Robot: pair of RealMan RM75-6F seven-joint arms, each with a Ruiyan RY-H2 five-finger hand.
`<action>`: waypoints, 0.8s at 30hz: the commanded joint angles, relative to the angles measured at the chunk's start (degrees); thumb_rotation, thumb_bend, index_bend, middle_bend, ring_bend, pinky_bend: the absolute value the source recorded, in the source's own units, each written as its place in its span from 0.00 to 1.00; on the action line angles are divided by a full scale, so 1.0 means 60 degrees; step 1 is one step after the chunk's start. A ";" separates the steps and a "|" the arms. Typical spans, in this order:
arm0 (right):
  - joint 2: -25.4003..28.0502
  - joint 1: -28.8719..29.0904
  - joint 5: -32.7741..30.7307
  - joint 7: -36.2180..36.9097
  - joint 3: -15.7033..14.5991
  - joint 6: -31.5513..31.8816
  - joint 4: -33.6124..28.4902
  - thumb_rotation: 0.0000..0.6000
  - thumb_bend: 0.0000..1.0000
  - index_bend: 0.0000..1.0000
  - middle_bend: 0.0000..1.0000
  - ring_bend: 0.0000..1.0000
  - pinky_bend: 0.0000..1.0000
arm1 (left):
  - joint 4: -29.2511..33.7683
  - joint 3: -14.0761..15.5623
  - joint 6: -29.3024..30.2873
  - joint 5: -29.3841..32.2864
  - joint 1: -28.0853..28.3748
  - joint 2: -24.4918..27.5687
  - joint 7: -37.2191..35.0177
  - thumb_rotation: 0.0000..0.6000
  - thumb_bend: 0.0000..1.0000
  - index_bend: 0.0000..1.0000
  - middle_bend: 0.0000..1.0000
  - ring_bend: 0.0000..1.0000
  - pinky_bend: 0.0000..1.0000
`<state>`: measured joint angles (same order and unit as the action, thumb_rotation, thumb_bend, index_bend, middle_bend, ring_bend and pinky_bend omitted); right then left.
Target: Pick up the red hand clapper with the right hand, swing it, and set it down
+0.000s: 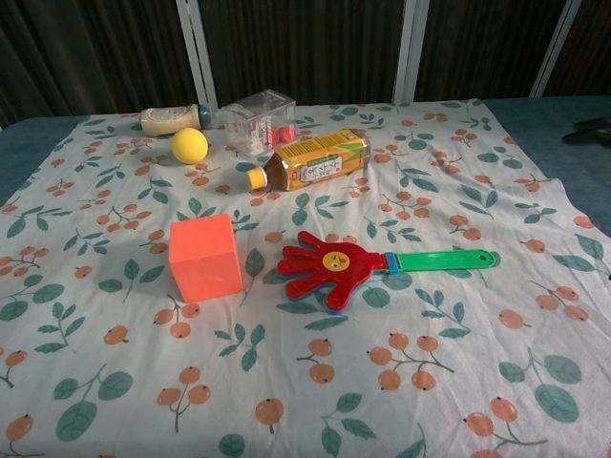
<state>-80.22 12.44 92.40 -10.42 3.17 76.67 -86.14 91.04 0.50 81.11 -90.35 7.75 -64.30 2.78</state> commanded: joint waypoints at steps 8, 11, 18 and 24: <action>-0.2143 0.1779 -0.2223 -0.1471 0.1048 -0.2590 0.0203 1.00 0.23 0.34 0.00 0.00 0.00 | -0.0044 0.0105 -0.0217 -0.0039 0.0131 0.0260 -0.0567 1.00 0.47 0.00 0.02 0.03 0.14; -0.2546 0.1938 -0.2600 -0.1905 0.1163 -0.2592 0.0283 1.00 0.30 0.40 0.00 0.00 0.00 | -0.0062 0.0162 -0.0189 -0.0118 0.0122 0.0338 -0.0752 1.00 0.47 0.00 0.02 0.03 0.14; -0.3112 0.2514 -0.3395 -0.2493 0.1366 -0.3132 0.0876 1.00 0.39 0.50 0.00 0.00 0.00 | -0.0094 0.0190 -0.0202 -0.0112 0.0130 0.0386 -0.0850 1.00 0.47 0.00 0.03 0.03 0.14; -0.3268 0.2703 -0.3693 -0.2417 0.1407 -0.3182 0.1154 1.00 0.39 0.51 0.00 0.00 0.00 | -0.0058 0.0200 -0.0243 -0.0051 0.0133 0.0360 -0.0679 1.00 0.47 0.01 0.03 0.03 0.14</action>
<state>-99.71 28.50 70.52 -25.11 11.62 57.74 -79.42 90.66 1.70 79.64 -90.68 8.56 -62.12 -1.33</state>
